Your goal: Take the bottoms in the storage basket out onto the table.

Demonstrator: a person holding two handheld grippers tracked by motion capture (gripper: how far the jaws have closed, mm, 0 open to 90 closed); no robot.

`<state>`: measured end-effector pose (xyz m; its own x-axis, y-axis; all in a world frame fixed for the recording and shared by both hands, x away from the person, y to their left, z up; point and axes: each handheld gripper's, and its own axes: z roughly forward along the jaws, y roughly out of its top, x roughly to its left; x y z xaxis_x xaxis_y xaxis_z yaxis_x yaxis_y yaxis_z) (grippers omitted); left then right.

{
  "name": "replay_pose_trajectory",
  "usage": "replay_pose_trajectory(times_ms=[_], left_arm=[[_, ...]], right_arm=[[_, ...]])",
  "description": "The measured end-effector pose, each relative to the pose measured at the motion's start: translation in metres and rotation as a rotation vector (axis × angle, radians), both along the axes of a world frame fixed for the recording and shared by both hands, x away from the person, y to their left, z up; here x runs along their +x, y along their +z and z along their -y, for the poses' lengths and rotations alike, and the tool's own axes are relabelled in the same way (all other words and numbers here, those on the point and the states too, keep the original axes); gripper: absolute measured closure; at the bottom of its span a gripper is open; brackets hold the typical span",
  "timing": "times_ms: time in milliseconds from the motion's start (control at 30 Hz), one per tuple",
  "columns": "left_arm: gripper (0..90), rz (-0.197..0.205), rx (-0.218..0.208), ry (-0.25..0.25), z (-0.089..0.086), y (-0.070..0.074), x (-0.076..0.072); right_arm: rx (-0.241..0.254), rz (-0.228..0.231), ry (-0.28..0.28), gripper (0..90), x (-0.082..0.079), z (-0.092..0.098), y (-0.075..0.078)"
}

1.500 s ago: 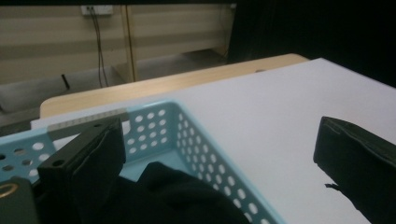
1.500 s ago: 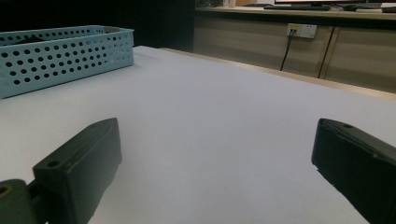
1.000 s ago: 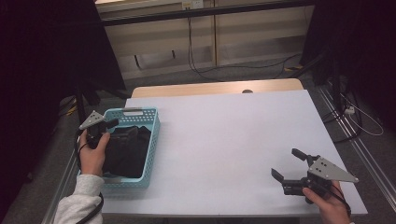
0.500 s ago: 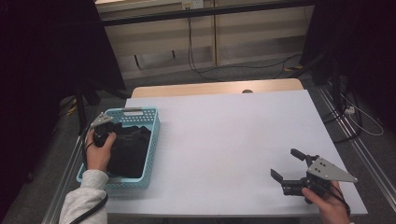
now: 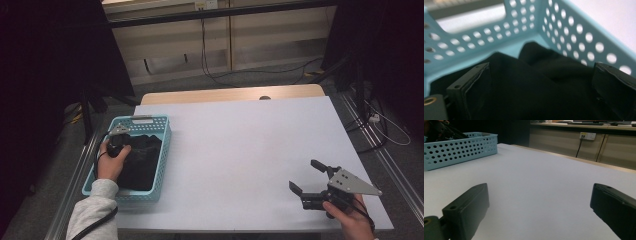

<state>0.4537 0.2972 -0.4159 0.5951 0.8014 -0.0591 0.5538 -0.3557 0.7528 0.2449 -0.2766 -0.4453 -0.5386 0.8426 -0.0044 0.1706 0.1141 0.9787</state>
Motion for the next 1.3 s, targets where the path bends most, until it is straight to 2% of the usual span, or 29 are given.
replay_pose_trajectory(times_ms=[67, 133, 267, 333, 433, 467, 567, 667, 967, 1200, 1300], left_arm=[[3.5, -0.014, 0.017, -0.010, 0.000, -0.003, 0.001], [3.4, -0.046, 0.040, 0.006, -0.001, -0.008, 0.003], [2.5, -0.070, 0.055, 0.025, -0.002, -0.012, 0.005], [1.5, -0.077, 0.090, 0.033, -0.002, -0.016, 0.006], [0.2, -0.110, 0.089, 0.069, -0.006, -0.023, 0.007], [0.0, -0.137, 0.075, 0.079, -0.008, -0.026, 0.007], [0.0, -0.150, 0.035, 0.100, -0.011, -0.030, 0.007], [0.0, -0.150, 0.021, 0.110, -0.011, -0.034, 0.007], [0.0, -0.164, 0.028, 0.117, -0.008, -0.035, 0.007], [0.0, -0.180, 0.040, 0.142, -0.004, -0.034, 0.007], [1.0, -0.185, 0.045, 0.126, -0.002, -0.034, 0.007]], right_arm=[[0.004, -0.001, -0.004, 1.6, 0.000, 0.000, 0.000], [0.006, 0.001, -0.001, 1.6, 0.000, 0.000, 0.000], [0.003, -0.001, 0.007, 1.6, 0.000, -0.002, 0.000], [0.002, -0.001, 0.008, 1.6, 0.000, -0.002, 0.000], [0.009, -0.003, 0.008, 1.7, 0.000, -0.002, 0.000], [0.010, -0.004, 0.009, 1.7, 0.000, -0.002, 0.000], [0.006, -0.003, 0.011, 1.7, 0.000, -0.002, 0.000], [0.005, -0.004, 0.017, 1.7, 0.000, -0.003, 0.000], [0.001, -0.007, 0.014, 1.7, 0.000, -0.003, 0.000], [-0.004, -0.018, 0.009, 2.0, 0.001, -0.002, -0.001], [-0.002, -0.021, 0.006, 2.0, 0.000, -0.002, -0.001]])
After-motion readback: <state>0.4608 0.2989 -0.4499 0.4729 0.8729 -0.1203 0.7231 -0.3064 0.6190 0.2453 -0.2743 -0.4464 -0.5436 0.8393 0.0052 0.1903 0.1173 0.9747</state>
